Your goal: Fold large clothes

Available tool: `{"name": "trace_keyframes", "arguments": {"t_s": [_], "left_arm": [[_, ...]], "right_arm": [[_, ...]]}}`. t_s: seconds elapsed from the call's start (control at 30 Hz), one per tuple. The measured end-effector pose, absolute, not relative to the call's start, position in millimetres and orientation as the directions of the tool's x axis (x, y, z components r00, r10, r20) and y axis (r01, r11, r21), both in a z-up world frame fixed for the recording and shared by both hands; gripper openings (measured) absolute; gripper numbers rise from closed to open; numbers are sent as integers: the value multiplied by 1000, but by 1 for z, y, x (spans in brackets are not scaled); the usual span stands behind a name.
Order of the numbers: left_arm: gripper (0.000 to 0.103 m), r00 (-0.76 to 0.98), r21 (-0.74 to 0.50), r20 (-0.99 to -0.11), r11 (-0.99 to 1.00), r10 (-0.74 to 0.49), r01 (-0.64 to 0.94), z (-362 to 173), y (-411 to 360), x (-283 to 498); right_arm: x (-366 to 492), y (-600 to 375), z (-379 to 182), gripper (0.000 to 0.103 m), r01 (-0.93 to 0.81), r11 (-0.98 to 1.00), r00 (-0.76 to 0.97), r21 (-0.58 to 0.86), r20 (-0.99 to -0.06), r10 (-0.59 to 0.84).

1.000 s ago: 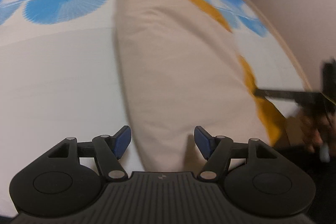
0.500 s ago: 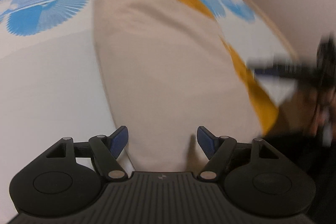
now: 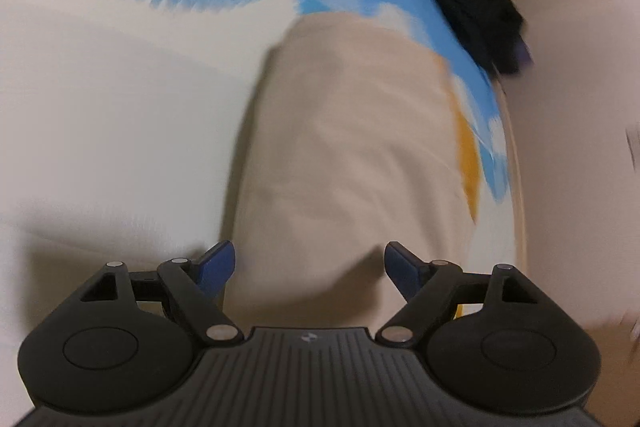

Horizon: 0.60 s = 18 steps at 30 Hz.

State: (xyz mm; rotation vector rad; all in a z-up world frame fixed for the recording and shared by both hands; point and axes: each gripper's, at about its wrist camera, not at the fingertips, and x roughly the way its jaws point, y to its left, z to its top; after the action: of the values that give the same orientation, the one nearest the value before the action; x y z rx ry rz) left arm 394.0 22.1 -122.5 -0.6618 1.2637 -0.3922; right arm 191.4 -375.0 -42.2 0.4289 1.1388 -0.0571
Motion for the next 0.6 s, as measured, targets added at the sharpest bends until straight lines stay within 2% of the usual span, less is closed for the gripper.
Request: {"name": "trace_keyframes", "arguments": {"t_s": [0.2,0.43,0.47,0.5,0.57,0.6], "left_arm": [[98,271,-678,-722,728,-637,-97,-149,3,423],[97,341,-692,-699,715,-629,-100,-161,-15,437],[91,354,-683,-702,725,-618,-88,-159,-18,437],[86,368,-672,-705,736,-606,-77,-156,-20,438],[56,395,-662,-702,748,-593,-53,-149,-22,439],[50,405,-664,-694,747,-595,-41,-142,-21,441]], "right_arm": [[200,-378,-50,67,293,899,422,325,-888,184],[213,-372,-60,66,305,896,410,323,-894,183],[216,-371,-61,66,304,897,412,321,-893,180],[218,-369,-61,62,302,898,415,320,-892,178],[222,-365,-62,47,295,901,425,319,-888,175],[225,-361,-62,34,287,902,435,322,-883,177]]}}
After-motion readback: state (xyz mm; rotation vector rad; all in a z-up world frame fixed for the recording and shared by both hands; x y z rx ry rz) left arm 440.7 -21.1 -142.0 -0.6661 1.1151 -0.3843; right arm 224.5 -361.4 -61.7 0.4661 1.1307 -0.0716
